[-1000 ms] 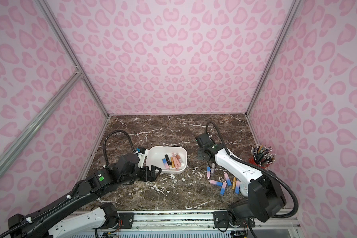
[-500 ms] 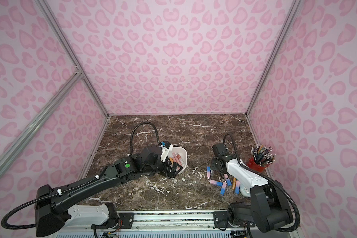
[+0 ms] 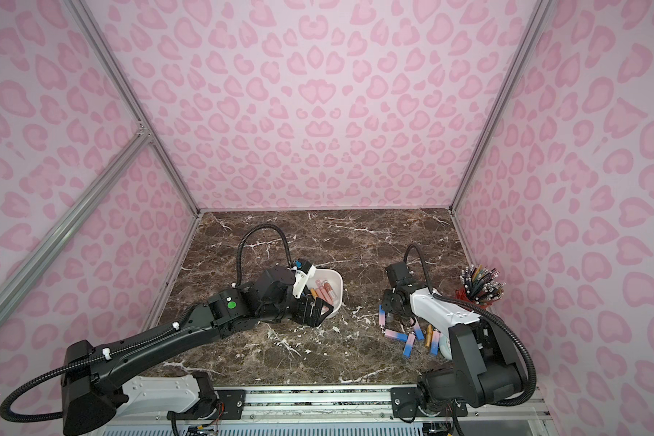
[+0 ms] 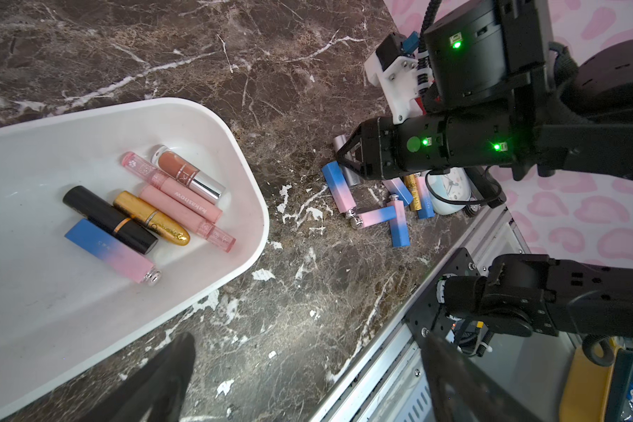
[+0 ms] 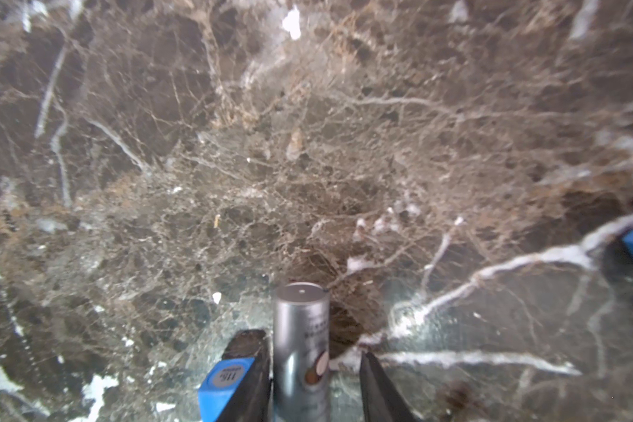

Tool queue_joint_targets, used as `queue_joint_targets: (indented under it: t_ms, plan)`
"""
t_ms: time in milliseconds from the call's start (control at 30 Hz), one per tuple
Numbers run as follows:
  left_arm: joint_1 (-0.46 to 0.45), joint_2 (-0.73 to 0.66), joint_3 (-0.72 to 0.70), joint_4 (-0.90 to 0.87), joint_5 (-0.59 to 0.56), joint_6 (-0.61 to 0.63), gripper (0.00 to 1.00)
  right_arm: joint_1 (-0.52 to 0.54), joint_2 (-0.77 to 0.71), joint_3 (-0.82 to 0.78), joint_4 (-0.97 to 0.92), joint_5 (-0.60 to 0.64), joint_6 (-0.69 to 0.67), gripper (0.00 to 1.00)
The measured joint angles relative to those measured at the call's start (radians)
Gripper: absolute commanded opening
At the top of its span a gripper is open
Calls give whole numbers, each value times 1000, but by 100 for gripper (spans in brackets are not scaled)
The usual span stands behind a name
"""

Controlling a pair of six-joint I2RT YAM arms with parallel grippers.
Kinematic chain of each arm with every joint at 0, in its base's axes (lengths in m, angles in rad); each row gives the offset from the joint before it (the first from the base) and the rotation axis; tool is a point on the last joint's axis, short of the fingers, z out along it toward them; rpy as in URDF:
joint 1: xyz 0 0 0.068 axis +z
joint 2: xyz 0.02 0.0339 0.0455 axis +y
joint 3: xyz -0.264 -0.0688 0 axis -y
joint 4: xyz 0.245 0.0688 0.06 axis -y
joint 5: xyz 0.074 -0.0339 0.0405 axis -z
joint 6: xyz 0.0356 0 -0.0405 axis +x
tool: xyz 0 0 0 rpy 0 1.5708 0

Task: Put the lipstick into the storage box
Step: Pick up the lipstick at the center of the board, then place the lipstick in the storage box.

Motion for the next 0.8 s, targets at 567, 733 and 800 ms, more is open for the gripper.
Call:
queue_joint_targets:
  t_ms: [567,733,800]
  plan:
    - [0,-73,-23,-36,-56,4,99,79,-36,113,-79,35,5,23]
    - [0,-162,-59,-85,-114,3,98,200,-27,263,-133,71,16,24]
    - [0,-209,-79,-105,-142,2,98,262,0,340,-148,82,19,24]
